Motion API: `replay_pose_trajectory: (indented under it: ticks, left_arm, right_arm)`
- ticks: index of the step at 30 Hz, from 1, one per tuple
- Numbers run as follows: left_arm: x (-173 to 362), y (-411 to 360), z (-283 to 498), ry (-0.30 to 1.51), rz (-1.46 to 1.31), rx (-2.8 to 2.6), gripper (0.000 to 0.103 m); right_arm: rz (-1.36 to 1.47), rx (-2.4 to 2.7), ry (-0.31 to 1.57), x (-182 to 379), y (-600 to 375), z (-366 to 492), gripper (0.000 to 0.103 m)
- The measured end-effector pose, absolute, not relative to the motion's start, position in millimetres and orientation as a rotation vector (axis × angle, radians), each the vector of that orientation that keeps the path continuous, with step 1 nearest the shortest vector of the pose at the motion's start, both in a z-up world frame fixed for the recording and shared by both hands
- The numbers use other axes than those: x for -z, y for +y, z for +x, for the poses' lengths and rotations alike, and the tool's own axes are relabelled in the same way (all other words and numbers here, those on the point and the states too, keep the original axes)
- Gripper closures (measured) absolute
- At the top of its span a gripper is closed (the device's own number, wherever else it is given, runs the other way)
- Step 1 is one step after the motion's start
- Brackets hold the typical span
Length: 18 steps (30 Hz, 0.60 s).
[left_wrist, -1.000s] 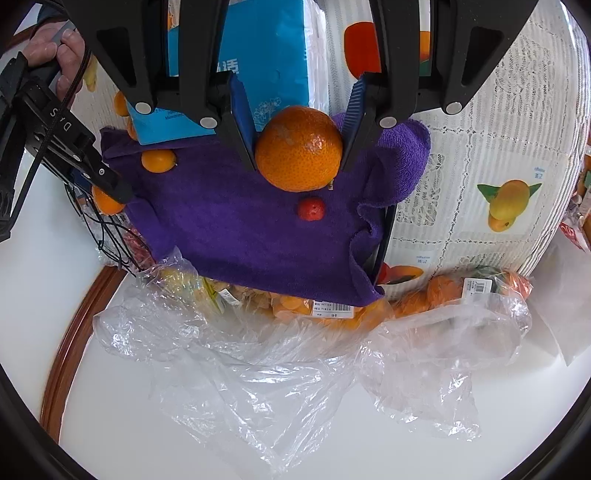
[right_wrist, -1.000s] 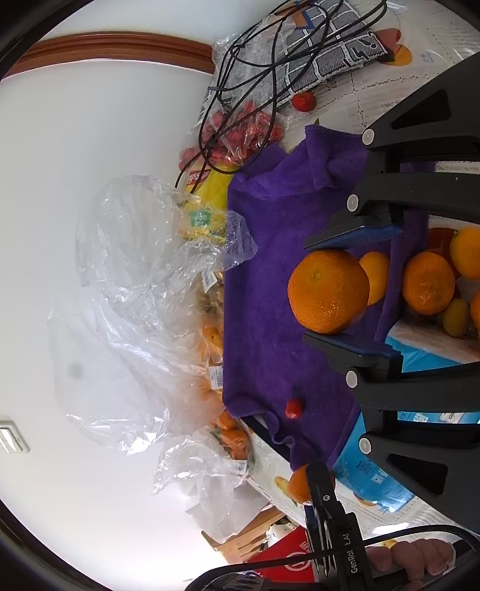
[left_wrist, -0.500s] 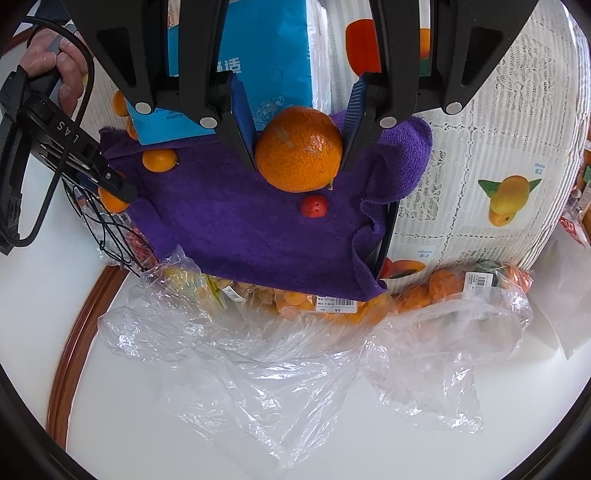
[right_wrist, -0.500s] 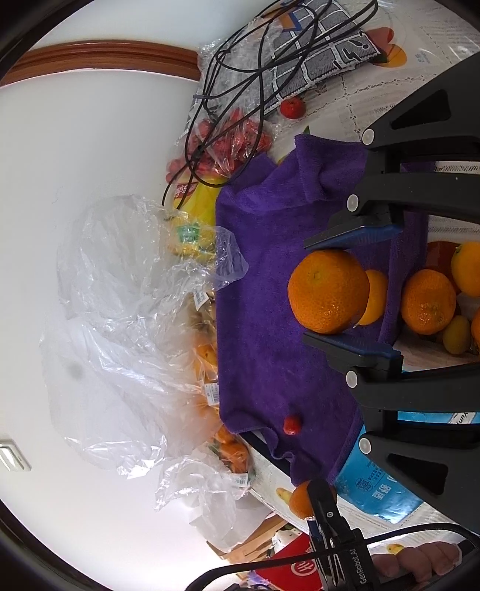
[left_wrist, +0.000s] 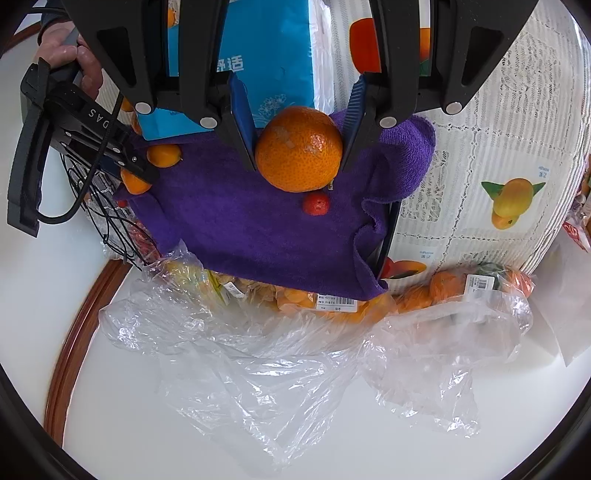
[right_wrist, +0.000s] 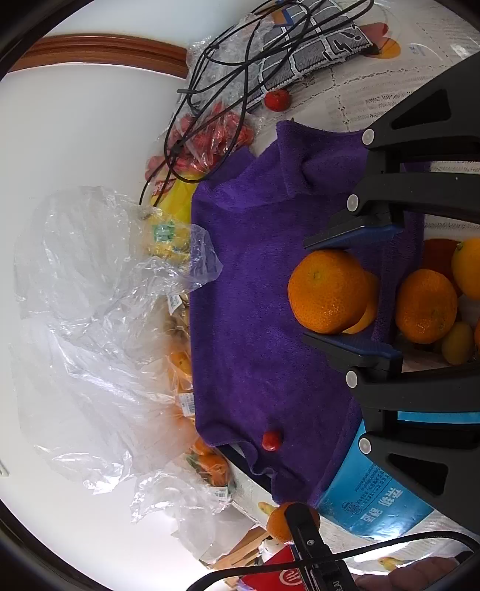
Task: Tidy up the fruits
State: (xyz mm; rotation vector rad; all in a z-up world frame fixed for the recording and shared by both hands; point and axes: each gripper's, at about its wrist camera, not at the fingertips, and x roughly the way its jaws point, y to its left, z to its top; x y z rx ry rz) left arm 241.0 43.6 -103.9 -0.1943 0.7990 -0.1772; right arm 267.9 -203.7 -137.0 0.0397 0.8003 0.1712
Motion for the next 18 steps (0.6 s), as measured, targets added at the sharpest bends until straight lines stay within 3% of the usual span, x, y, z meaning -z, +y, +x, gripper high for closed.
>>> replay_pose_trajectory:
  ticks: [18]
  left_arm:
    - [103.7, 43.4, 240.6, 0.798, -0.197, 0.185, 0.062]
  right_arm:
    - [0.042, -0.170, 0.796, 140.5, -200.2, 267.8, 0.059]
